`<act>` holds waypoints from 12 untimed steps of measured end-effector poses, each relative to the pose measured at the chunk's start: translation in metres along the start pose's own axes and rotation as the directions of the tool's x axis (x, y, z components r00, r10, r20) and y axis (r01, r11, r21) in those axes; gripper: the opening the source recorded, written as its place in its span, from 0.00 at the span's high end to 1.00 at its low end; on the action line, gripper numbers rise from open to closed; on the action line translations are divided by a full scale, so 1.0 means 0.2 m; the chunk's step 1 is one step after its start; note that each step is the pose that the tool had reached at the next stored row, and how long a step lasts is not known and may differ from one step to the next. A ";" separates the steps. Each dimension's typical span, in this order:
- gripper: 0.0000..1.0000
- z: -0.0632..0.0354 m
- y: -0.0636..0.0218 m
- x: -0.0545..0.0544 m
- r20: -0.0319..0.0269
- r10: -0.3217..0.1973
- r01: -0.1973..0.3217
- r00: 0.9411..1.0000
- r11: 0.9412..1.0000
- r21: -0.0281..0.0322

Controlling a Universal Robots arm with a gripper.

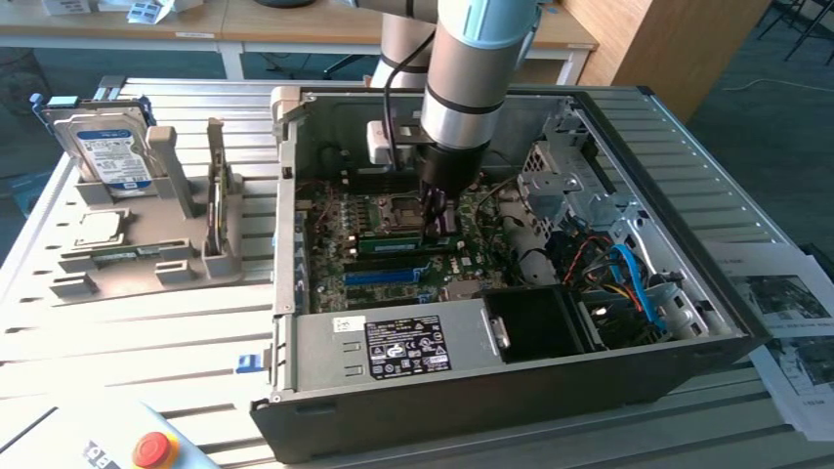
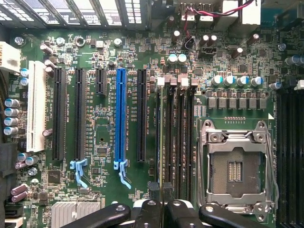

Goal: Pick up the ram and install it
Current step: 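Insert the ram into the slot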

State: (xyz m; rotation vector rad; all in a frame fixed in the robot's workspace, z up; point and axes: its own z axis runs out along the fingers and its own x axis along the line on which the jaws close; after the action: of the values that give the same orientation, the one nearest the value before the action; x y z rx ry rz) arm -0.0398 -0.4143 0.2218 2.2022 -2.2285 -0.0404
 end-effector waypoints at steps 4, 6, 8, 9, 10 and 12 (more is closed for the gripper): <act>0.88 0.001 0.000 0.00 0.000 0.000 0.000 1.000 1.000 0.000; 0.88 0.005 0.000 0.00 0.000 0.000 0.000 1.000 1.000 0.000; 0.88 0.004 0.000 0.00 0.000 0.000 0.000 1.000 1.000 0.000; 0.88 0.004 0.000 0.00 0.000 0.000 0.000 1.000 1.000 0.000; 0.88 0.004 0.000 0.00 0.000 0.000 0.000 1.000 1.000 0.000; 0.88 0.004 0.000 0.00 0.000 0.000 0.000 1.000 1.000 0.000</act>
State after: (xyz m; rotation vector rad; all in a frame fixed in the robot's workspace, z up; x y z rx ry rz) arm -0.0398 -0.4143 0.2209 2.2023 -2.2286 -0.0405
